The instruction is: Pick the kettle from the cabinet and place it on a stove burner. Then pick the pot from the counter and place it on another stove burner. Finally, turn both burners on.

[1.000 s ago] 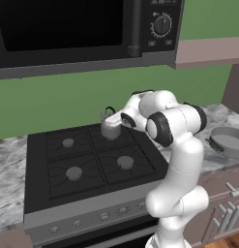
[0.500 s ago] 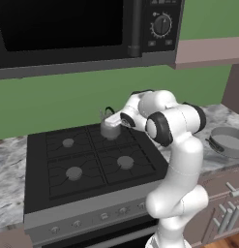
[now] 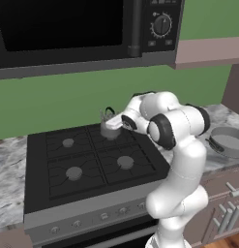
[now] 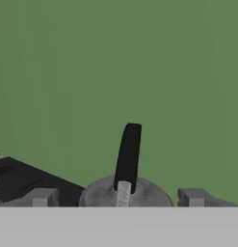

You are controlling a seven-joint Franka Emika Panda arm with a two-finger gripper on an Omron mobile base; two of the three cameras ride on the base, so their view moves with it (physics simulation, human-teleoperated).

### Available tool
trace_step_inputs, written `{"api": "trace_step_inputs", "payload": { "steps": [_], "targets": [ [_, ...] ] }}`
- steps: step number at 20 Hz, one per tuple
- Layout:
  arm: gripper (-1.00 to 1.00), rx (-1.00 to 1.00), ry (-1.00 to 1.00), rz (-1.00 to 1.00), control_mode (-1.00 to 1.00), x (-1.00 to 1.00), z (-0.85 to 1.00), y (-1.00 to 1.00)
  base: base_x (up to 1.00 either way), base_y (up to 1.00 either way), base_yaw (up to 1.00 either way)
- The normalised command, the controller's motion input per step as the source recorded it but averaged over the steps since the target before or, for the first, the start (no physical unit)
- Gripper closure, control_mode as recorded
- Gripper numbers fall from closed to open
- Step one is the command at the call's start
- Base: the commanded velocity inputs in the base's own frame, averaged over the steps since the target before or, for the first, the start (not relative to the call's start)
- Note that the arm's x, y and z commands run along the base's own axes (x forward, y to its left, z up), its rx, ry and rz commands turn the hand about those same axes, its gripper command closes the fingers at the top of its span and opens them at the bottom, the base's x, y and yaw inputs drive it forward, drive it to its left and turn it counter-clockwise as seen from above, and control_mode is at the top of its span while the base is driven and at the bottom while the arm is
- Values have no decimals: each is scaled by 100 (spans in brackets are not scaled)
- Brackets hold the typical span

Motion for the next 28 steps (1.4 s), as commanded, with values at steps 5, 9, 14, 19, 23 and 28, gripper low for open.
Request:
{"api": "trace_step_inputs", "payload": {
  "steps": [5, 9, 14, 19, 23, 28],
  "targets": [
    [-100, 0, -1, 0, -100, -22, 3, 0, 0, 0, 0],
    [-100, 0, -1, 0, -100, -30, 14, 0, 0, 0, 0],
    [-100, 0, 0, 0, -100, -37, 21, 0, 0, 0, 0],
    [-100, -1, 0, 0, -100, -40, 30, 0, 0, 0, 0],
    [-100, -4, 0, 0, -100, -42, 35, 0, 0, 0, 0],
    [-100, -6, 0, 0, -100, -40, 38, -2, 0, 0, 0]
  ]
}}
